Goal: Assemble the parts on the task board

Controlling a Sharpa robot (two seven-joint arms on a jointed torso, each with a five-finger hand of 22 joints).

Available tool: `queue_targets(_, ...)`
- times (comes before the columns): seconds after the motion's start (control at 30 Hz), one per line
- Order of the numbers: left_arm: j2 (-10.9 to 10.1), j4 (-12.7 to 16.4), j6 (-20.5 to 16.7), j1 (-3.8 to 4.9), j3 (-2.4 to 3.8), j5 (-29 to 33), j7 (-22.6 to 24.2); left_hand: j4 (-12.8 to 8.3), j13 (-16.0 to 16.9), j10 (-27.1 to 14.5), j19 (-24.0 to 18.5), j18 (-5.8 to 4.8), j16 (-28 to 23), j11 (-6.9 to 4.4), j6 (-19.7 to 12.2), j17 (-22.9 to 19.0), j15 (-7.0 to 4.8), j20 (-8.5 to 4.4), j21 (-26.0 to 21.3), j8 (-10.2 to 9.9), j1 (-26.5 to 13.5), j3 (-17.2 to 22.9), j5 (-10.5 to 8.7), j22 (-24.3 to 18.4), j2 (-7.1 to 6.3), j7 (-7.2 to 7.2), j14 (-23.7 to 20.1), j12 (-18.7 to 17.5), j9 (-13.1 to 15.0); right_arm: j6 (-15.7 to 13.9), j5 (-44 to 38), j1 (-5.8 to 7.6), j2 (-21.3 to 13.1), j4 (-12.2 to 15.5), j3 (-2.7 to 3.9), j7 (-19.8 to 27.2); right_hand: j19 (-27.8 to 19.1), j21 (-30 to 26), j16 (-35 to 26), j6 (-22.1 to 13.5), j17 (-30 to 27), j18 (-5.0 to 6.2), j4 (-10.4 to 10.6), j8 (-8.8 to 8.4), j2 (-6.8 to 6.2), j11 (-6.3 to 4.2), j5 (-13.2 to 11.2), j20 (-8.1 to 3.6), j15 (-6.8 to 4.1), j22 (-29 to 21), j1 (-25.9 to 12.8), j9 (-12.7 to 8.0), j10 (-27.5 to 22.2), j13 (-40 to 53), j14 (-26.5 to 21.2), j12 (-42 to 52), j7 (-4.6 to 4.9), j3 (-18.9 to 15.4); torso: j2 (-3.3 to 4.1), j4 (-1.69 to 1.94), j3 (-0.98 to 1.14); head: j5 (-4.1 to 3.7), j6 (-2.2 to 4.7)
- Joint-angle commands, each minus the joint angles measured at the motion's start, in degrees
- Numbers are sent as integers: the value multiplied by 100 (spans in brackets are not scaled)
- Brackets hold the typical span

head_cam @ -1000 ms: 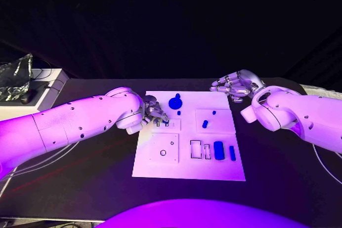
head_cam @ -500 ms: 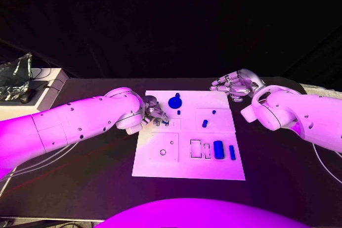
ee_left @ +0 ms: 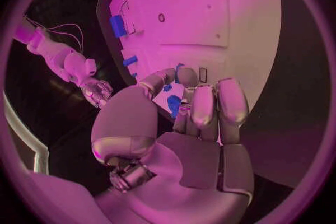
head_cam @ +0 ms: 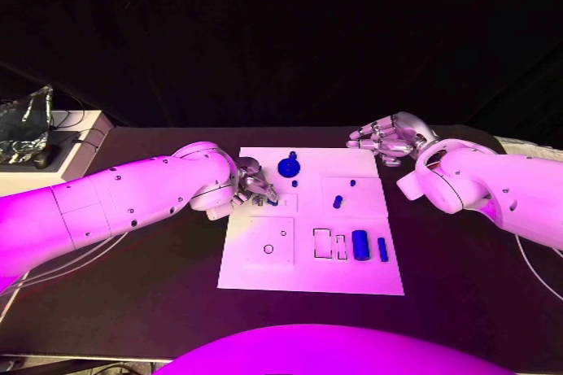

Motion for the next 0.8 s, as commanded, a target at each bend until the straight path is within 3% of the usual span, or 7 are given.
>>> queue_targets(0.03,1,5,343,-22,-16,-13,-77,-188,-1,-7,32,-103,18,-16,477,-6,-16,5,-35,-8,135,143,15,195,113,-448,-10,-21,1709,76,-47,-3,-1,6,3,68,445,-5,-29,12,-9,11,-34,-35,38,-20,-2,-21,-25,894,5,-5,1,-5,7,-19,14,-5,0,1,1,1,-6)
queue_targets(0.5,15,-15,542,-21,-17,69,-150,-154,9,-46,27,-99,-4,-11,465,-45,-11,9,-96,-38,134,-73,-39,208,216,-447,-21,-14,1723,79,-47,-4,3,0,3,66,445,-5,-29,12,-9,11,-34,-35,38,-20,-2,-21,-25,894,5,-5,1,-5,7,-19,14,-5,-1,-1,0,-7,-5)
queue_targets(0.57,26,-23,543,-21,-17,92,-151,-114,3,-47,29,-101,-3,-8,483,-47,-11,11,-112,-61,218,-338,-45,217,306,-450,-21,-16,1702,79,-47,-4,4,-1,3,66,445,-5,-29,12,-9,11,-34,-35,38,-20,-2,-21,-25,894,5,-5,1,-5,7,-19,14,-5,-1,-2,0,-6,-2)
queue_targets(0.8,61,-58,493,-20,-17,150,-147,42,-8,-30,38,-107,0,-6,532,-50,-6,12,-123,-75,188,-535,-151,237,498,-463,-18,-8,1692,82,-47,-5,8,-3,3,67,445,-5,-29,12,-9,11,-34,-35,38,-20,-2,-21,-25,894,5,-5,1,-5,7,-19,14,-5,-1,-1,3,-3,5)
